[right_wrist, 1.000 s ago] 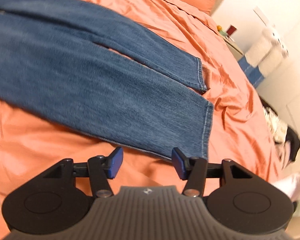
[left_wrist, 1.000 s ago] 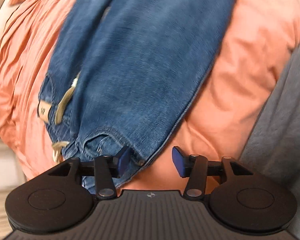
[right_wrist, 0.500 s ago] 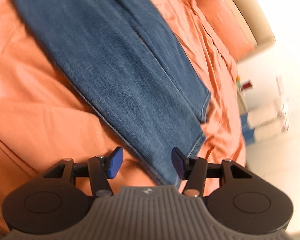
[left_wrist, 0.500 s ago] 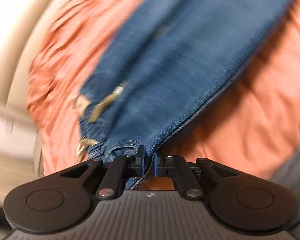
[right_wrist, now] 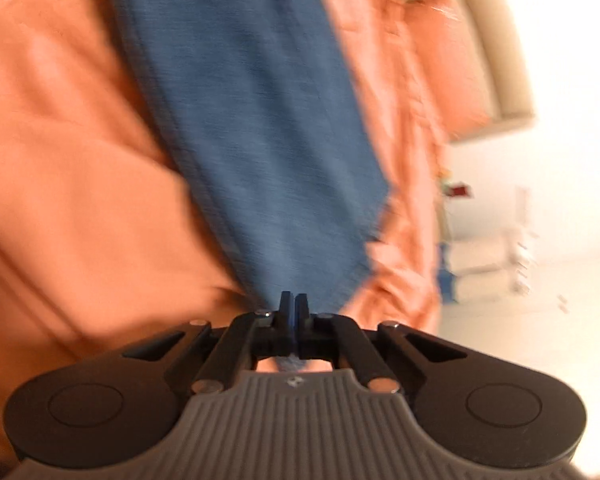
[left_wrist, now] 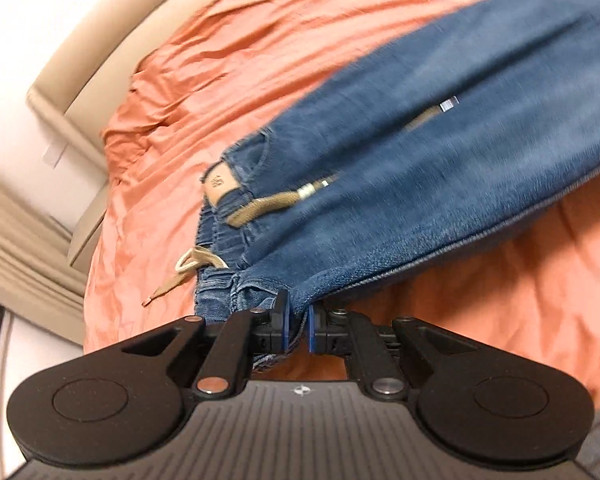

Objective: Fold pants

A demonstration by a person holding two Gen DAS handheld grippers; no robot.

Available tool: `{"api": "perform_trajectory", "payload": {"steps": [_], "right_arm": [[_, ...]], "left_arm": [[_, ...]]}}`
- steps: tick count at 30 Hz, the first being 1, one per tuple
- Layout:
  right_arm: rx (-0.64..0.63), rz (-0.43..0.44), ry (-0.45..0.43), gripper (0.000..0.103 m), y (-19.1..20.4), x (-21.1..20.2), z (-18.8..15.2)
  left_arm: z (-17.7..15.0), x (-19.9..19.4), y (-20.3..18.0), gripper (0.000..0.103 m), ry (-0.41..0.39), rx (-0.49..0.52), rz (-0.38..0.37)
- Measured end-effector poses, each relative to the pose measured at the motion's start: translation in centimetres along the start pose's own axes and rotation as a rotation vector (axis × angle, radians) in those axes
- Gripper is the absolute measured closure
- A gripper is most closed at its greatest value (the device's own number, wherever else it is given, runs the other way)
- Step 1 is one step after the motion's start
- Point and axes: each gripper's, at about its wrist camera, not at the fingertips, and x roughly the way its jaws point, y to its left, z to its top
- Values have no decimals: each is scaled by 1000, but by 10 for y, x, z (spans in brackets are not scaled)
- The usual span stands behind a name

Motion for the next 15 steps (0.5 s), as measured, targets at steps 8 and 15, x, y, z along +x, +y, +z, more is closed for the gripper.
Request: {"api": "perform_trajectory", "payload": {"steps": [8,15], "right_arm": [[184,63,-62,103,-56,-20,3],[-75,133,-134,74,4,-15,12]], "left_arm": [[18,-13,9,94,-43,-63,19],[18,-12,10,94,-28,-92,11]]}}
